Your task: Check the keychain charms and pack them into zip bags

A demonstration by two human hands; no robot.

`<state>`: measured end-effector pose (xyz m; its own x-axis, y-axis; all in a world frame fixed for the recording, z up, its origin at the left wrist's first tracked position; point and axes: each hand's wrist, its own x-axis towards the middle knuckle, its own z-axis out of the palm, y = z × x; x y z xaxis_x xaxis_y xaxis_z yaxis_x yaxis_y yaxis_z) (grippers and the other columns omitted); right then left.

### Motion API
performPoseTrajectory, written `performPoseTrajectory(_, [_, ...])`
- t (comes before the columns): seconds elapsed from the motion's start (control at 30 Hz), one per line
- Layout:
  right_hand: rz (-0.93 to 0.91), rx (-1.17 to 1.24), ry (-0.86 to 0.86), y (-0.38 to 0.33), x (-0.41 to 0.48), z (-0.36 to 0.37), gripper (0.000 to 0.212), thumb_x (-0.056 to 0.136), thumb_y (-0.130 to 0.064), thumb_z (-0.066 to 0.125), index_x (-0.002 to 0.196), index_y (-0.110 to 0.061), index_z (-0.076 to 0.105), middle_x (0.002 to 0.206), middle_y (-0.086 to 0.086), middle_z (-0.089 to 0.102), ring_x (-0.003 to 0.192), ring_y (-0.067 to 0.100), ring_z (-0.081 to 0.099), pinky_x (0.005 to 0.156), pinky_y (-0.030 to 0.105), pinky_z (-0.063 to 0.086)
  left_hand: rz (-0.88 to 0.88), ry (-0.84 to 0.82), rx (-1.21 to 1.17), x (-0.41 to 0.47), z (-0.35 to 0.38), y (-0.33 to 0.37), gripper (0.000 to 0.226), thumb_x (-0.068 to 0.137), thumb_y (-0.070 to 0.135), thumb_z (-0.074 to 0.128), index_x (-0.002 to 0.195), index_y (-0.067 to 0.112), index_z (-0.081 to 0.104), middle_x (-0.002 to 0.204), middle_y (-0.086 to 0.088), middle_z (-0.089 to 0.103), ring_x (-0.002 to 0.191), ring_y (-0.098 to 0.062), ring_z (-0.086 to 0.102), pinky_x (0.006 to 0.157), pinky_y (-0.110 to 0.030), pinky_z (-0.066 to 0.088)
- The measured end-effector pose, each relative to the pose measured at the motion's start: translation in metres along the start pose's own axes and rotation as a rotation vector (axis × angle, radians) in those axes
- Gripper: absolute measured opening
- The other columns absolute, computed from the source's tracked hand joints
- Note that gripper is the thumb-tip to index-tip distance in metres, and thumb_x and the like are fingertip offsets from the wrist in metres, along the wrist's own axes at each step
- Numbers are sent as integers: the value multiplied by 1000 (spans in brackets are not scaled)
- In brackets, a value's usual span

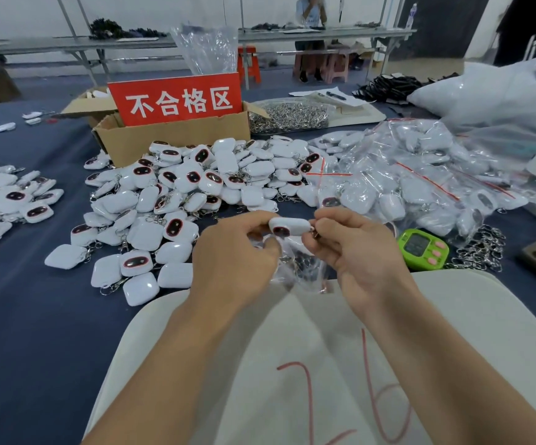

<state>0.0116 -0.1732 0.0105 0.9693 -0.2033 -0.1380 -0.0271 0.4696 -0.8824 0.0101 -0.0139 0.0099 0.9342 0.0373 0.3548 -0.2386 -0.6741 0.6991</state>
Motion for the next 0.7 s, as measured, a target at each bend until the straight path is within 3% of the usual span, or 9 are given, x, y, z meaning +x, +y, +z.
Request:
performPoseTrajectory(0.1, [31,53,-51,-3,0,-2,17,91,12,62,85,-2,71,69,11,71,55,19,67,59,25,59,-29,26,-431,2,2,5,22,86,20,79,94,40,81,83,16,78,76,0,70,71,-17,53])
performPoseTrajectory(0.17, [-31,-129,-96,-3,-2,-1,22,89,8,63,79,-8,74,70,14,71,57,21,64,55,28,57,-97,25,-686,2,1,10,26,88,13,79,89,38,83,85,7,80,75,-5,70,70,-21,55])
performPoseTrajectory(0.23, [-126,-378,-132,1,-5,2,23,82,3,64,71,-14,76,65,10,69,57,19,60,54,29,51,-182,35,-792,4,2,12,24,91,11,76,90,33,84,89,4,80,79,-8,73,74,-28,59])
performPoseTrajectory(0.3, [-172,-482,-153,5,-8,4,18,76,-6,64,71,-17,77,62,5,67,57,15,55,54,28,46,-194,55,-772,5,1,11,22,93,12,73,96,31,83,93,7,80,88,-8,75,81,-24,59])
performPoseTrajectory(0.4, [-124,-475,-202,4,-9,7,18,75,-21,63,79,-21,80,64,3,67,60,15,60,58,28,48,11,69,-501,5,1,5,30,96,13,70,108,39,77,96,15,77,96,-7,71,88,-22,54])
performPoseTrajectory(0.47, [-88,-469,-254,1,-10,9,18,82,-22,64,68,-23,75,58,-1,63,57,20,62,56,30,47,113,44,-380,3,4,5,29,97,20,64,113,41,74,95,20,72,95,-4,65,87,-20,49])
performPoseTrajectory(0.57, [-86,-455,-299,0,-11,7,38,98,-15,62,64,-27,73,54,0,60,51,20,61,49,26,44,49,2,-444,2,6,5,32,94,26,57,116,40,75,86,23,68,86,-2,63,83,-20,49])
performPoseTrajectory(0.7, [-108,-469,-256,-1,-9,6,27,93,-19,64,67,-20,73,54,6,59,47,16,57,45,22,39,-39,19,-616,4,5,5,33,93,15,65,105,42,80,86,17,76,80,0,63,79,-17,51])
